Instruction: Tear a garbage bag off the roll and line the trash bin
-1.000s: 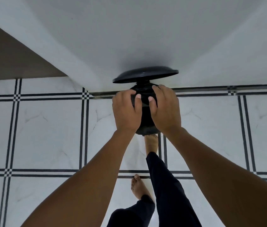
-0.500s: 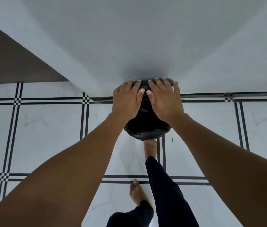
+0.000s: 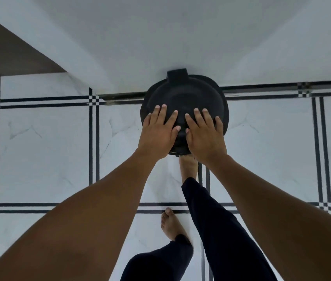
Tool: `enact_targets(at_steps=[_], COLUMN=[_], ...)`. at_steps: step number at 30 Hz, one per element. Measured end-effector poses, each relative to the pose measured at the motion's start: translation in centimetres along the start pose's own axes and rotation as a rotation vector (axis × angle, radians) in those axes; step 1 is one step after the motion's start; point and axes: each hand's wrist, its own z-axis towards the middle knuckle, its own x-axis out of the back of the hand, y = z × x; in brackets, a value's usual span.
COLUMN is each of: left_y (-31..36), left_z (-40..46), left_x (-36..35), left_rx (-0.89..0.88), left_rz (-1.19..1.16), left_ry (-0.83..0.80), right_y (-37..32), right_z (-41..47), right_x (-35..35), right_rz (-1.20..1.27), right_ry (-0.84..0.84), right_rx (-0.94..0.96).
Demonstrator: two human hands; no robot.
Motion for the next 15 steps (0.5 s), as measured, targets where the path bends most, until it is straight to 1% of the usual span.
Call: enact_targets(at_steps=[4,8,11,15], left_y=[-0.2,-0.1,0.2,0.5], left_z=[0.0,0.0,-0.4,-2.0], left_x=[-3.9,-4.2,-1.9,3.7], left_rx=[-0.01,-0.006,0.028,0.051], left_rz=[0.051,0.049,0.025,-0.003], left_ry=[-0.029,-0.035,-0.067,-0.051], right_y=[0.8,0.8,0.4,-0.2], right_z=[-0.6,-0.5,-0.4,-1.2], right_x=[-4.3,-4.7,-2.6,3.0], right_rz=[-0.005,-0.015,-0.013,-0.013], right_ry=[-0.069,-0.102,-0.137,-0.138], right_rx=[0.013,0.015,0.008,0.02])
